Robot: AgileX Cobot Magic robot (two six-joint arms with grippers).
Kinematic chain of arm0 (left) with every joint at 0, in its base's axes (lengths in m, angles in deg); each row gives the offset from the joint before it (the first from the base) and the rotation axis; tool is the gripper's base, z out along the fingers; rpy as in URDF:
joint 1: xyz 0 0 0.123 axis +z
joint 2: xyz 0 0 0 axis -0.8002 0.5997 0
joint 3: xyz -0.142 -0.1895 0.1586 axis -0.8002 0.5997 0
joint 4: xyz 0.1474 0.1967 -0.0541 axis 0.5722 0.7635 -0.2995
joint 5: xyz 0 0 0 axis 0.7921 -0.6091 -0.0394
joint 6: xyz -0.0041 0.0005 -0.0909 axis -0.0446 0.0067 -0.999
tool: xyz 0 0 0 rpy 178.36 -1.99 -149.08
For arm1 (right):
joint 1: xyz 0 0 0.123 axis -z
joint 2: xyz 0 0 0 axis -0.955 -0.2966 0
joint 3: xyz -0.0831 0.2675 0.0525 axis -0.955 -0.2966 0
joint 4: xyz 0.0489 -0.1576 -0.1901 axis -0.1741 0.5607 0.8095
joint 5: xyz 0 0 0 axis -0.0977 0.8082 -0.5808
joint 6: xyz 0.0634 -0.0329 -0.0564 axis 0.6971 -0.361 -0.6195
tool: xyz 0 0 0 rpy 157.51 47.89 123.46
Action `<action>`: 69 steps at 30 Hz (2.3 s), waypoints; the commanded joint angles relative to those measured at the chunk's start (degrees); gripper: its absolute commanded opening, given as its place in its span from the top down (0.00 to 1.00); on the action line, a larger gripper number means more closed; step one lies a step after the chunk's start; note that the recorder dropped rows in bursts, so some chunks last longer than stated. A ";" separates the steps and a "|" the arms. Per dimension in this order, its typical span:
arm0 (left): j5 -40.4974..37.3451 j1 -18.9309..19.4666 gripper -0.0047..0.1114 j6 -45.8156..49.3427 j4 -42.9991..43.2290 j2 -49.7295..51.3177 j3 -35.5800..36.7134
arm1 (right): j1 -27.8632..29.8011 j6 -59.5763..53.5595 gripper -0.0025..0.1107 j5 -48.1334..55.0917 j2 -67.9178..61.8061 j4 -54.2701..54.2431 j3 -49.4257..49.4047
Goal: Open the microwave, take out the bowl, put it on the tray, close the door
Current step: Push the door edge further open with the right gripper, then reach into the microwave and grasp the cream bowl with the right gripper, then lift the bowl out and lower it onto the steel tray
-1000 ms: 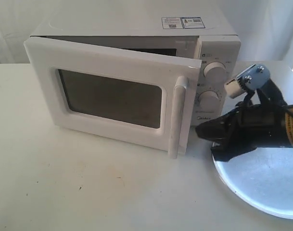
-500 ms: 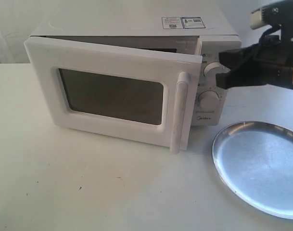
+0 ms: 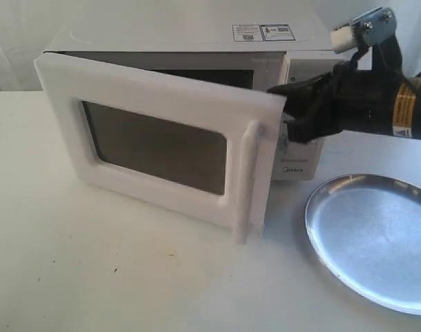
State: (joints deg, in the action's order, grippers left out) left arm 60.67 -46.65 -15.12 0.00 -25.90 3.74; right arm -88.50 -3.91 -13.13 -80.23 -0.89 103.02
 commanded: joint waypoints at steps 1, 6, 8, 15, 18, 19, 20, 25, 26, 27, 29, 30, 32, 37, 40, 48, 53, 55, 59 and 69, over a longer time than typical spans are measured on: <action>-0.14 -0.32 0.96 -0.19 -0.46 -0.12 -0.14 | -0.21 -4.83 0.98 -22.38 0.16 11.46 1.34; -0.14 -0.32 0.96 -0.19 -0.46 -0.12 -0.14 | -0.21 1.79 0.98 -11.51 0.26 0.90 1.45; -0.14 -0.32 0.96 -0.19 -0.46 -0.12 -0.14 | -0.21 2.77 0.96 -7.28 0.13 -1.29 1.11; -0.14 -0.32 0.96 -0.19 -0.46 -0.12 -0.14 | -6.11 -4.12 0.55 -1.79 -8.01 -8.20 0.71; -0.14 -0.32 0.96 -0.19 -0.46 -0.12 -0.14 | -10.98 -17.83 0.34 -1.79 -13.43 -20.40 1.13; -0.14 -0.32 0.96 -0.19 -0.46 -0.12 -0.14 | -12.86 -23.07 0.31 -1.79 -15.47 -23.96 1.72; -0.14 -0.32 0.96 -0.19 -0.46 -0.12 -0.14 | -14.59 -28.63 0.31 -1.79 -17.52 -26.47 2.70; -0.14 -0.32 0.96 -0.19 -0.46 -0.12 -0.14 | -21.27 -51.67 0.36 4.55 -26.46 -31.55 10.16; -0.14 -0.32 0.96 -0.19 -0.46 -0.12 -0.14 | -22.30 -53.40 0.36 7.05 -27.97 -32.50 12.31; -0.14 -0.32 0.96 -0.19 -0.46 -0.12 -0.14 | -23.09 -54.08 0.36 9.26 -29.09 -33.38 14.14; -0.14 -0.32 0.96 -0.19 -0.46 -0.12 -0.14 | -23.88 -54.16 0.36 14.80 -31.58 -35.67 19.61; -0.14 -0.32 0.96 -0.19 -0.46 -0.12 -0.14 | -24.01 -54.16 0.36 17.58 -32.67 -36.16 21.60; -0.14 -0.32 0.96 -0.19 -0.46 -0.12 -0.14 | -24.16 -53.40 0.36 23.10 -34.74 -37.73 26.04; -0.14 -0.32 0.96 -0.19 -0.46 -0.12 -0.14 | -24.24 -48.52 0.40 31.41 -38.56 -37.63 32.63; -0.14 -0.32 0.96 -0.19 -0.46 -0.12 -0.14 | -24.73 -47.46 0.54 32.96 -39.34 -37.18 33.16; -0.14 -0.32 0.96 -0.19 -0.46 -0.12 -0.14 | -27.68 -48.21 0.98 36.08 -38.67 -35.83 33.16; -0.14 -0.32 0.96 -0.19 -0.46 -0.12 -0.14 | -32.60 -47.62 0.98 42.17 -33.61 -35.83 32.32; -0.14 -0.32 0.96 -0.19 -0.46 -0.12 -0.14 | -35.05 -47.62 0.98 46.29 -30.30 -35.69 31.10; -0.14 -0.32 0.96 -0.19 -0.46 -0.12 -0.14 | -40.09 -53.13 0.98 61.15 -23.86 -35.86 28.37; -0.14 -0.32 0.96 -0.19 -0.46 -0.12 -0.14 | -41.90 -69.50 0.98 105.82 -13.17 -54.90 15.30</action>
State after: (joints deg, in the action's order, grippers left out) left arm 60.67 -46.65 -15.13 -0.01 -25.90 3.74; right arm -130.28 -72.02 85.39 -94.77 -54.65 121.24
